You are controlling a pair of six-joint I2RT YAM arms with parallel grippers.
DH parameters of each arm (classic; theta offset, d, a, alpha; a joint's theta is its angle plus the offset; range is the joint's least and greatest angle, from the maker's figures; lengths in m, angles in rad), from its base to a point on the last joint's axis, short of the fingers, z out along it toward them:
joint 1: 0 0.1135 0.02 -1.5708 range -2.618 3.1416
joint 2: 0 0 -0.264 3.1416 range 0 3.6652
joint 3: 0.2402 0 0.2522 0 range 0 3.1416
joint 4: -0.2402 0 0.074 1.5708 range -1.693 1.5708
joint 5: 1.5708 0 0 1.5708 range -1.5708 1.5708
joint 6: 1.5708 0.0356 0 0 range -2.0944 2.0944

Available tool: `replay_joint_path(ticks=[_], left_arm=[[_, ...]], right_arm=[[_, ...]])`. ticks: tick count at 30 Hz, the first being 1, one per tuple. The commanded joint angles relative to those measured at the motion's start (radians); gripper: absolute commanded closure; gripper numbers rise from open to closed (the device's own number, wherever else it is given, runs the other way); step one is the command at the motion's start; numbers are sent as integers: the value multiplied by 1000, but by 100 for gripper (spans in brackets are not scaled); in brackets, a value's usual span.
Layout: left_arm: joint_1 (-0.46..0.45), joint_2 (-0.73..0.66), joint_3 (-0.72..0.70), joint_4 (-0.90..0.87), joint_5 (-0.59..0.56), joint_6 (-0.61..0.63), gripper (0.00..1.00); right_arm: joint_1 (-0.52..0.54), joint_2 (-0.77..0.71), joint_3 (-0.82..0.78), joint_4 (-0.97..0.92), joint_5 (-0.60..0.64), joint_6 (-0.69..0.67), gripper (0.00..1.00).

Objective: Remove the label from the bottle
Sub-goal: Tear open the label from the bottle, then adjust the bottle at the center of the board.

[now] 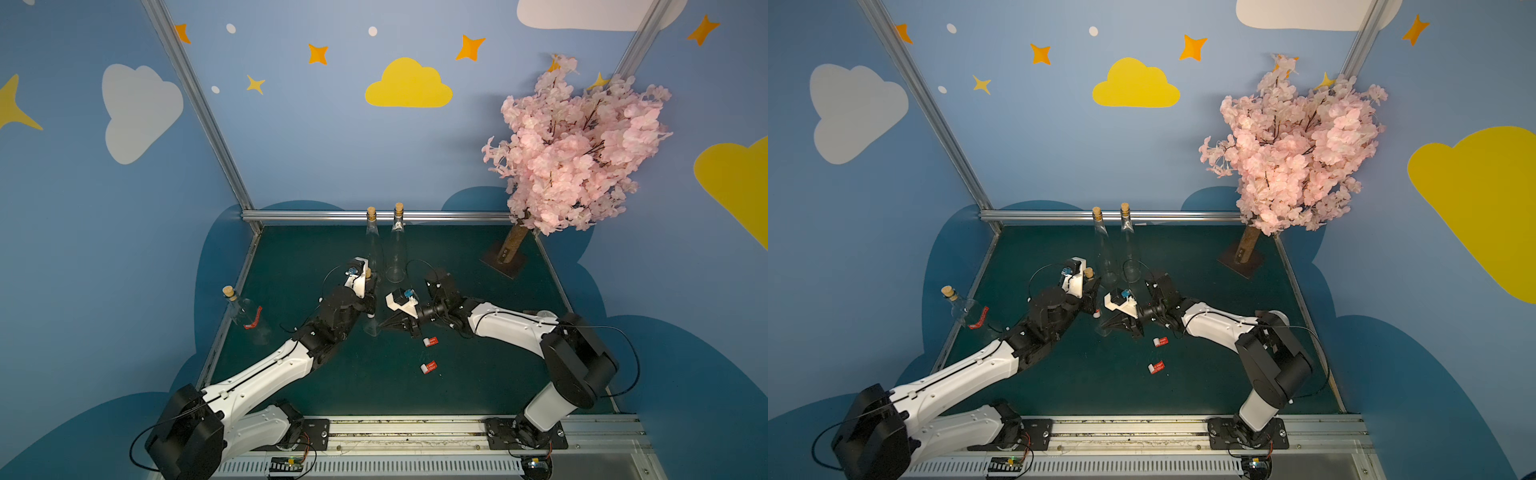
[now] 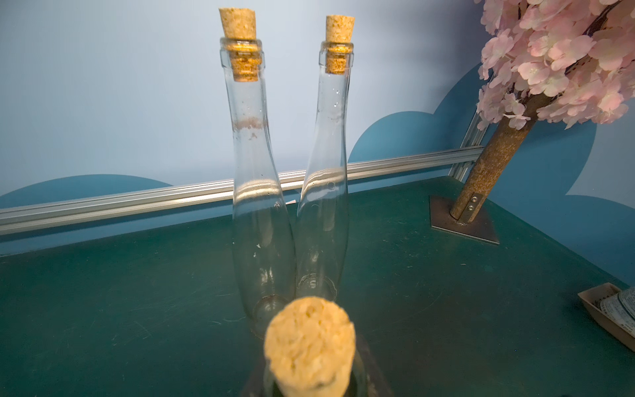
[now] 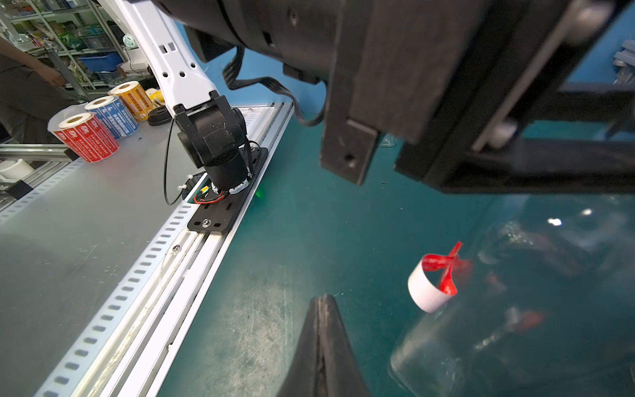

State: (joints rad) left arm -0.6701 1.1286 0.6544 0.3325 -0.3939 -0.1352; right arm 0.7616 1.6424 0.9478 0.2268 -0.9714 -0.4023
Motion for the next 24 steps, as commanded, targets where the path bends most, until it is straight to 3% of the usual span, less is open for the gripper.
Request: replay_joint_path(ticks=[1, 4, 8, 11, 17, 24], left_arm=[[6, 19, -2, -82, -20, 12, 97], [6, 18, 1, -86, -19, 9, 97], [6, 9, 18, -121, -50, -30, 97], [-1, -1, 37, -159, -98, -82, 97], [-11, 45, 168, -381, -281, -238, 97], [-46, 102, 281, -521, -407, -350, 97]], right_arm=[[3, -19, -2, -15, -21, -12, 100], [4, -25, -2, -16, 0, -8, 100], [15, -50, -14, 1, 180, 74, 100], [22, -75, -51, 62, 224, 145, 97], [29, -96, -69, 104, 268, 236, 78], [42, -114, -63, 136, 316, 334, 67]])
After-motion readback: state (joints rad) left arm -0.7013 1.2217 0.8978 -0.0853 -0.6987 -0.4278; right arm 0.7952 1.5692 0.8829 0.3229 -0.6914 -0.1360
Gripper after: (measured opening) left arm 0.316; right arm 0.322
